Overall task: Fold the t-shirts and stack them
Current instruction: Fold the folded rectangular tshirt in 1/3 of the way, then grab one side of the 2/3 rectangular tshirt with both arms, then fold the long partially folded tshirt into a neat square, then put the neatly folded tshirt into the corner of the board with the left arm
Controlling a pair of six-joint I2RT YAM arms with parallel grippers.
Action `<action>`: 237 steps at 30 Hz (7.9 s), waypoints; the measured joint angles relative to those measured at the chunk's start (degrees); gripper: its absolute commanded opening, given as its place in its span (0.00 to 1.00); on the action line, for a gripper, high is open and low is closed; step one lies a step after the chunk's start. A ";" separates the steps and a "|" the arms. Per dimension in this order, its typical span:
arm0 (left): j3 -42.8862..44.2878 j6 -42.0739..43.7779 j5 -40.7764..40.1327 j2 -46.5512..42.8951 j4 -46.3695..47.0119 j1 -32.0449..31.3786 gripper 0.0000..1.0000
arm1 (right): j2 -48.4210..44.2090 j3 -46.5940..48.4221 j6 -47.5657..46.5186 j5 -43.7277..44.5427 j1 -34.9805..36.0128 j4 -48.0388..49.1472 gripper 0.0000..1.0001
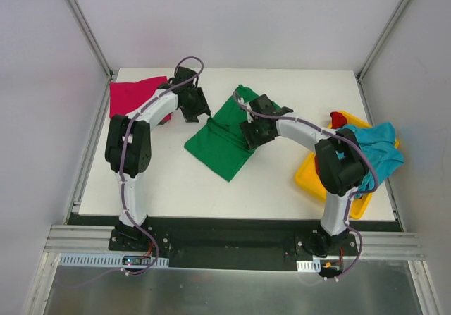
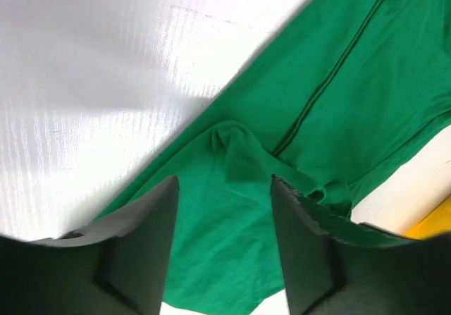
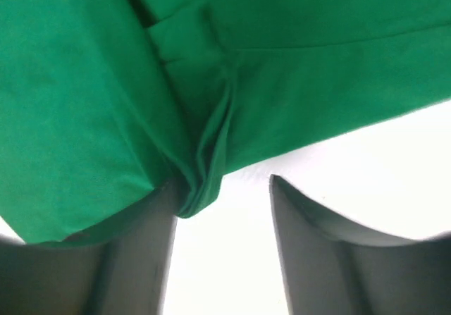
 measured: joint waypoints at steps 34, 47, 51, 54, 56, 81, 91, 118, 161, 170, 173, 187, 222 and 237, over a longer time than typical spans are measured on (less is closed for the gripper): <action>-28.74 -0.55 4.22 -19.39 1.27 7.63 0.98 | 18.29 25.55 -1.07 -8.59 0.37 -1.70 0.96; -27.28 -1.09 10.71 -12.76 5.14 7.10 0.70 | -6.34 -1.66 -9.68 -5.68 13.09 0.22 0.96; -23.47 -1.90 10.80 -8.70 6.54 6.51 0.49 | -5.77 -4.74 -11.78 -4.39 15.30 -0.35 0.99; -21.94 -2.29 10.78 -6.32 7.28 6.21 0.37 | -4.11 -4.70 -12.83 -3.45 15.72 -0.17 0.94; -21.35 -2.60 11.32 -5.14 7.32 6.21 0.30 | -2.62 -4.48 -13.53 -2.78 15.69 -0.24 0.91; -32.65 -2.93 10.05 -13.00 9.42 6.23 0.00 | -1.42 -6.99 -14.45 1.99 16.85 0.57 0.01; -56.68 -7.93 3.15 -49.51 2.62 6.21 0.00 | -13.90 -9.77 -7.26 -16.81 22.71 -6.93 0.01; -42.66 -12.76 -2.19 -63.87 -12.63 0.07 0.00 | -33.70 -18.67 8.70 -34.10 15.26 -4.61 0.01; -16.50 -5.73 1.86 -12.00 -1.79 -2.97 0.30 | -21.33 -20.28 17.77 -16.48 -0.79 0.87 0.35; -16.41 -3.82 1.81 -11.87 -1.31 -3.10 0.99 | -21.88 -20.24 18.03 -7.80 -0.92 -4.26 0.68; -17.09 -3.41 1.90 -14.80 -1.27 -3.23 0.99 | -24.68 -20.28 17.79 -7.61 -0.52 -4.28 0.96; -33.00 -1.05 15.74 -25.14 4.72 -4.31 0.99 | -21.46 -22.05 27.30 -23.12 12.81 17.40 0.96; -45.97 -5.40 6.56 -40.13 4.48 -9.77 0.99 | -28.26 -32.52 22.91 -19.65 11.39 10.47 0.96; -49.64 -5.46 3.06 -34.95 5.09 -6.82 0.67 | -25.86 -36.41 27.36 -14.78 9.86 15.08 0.96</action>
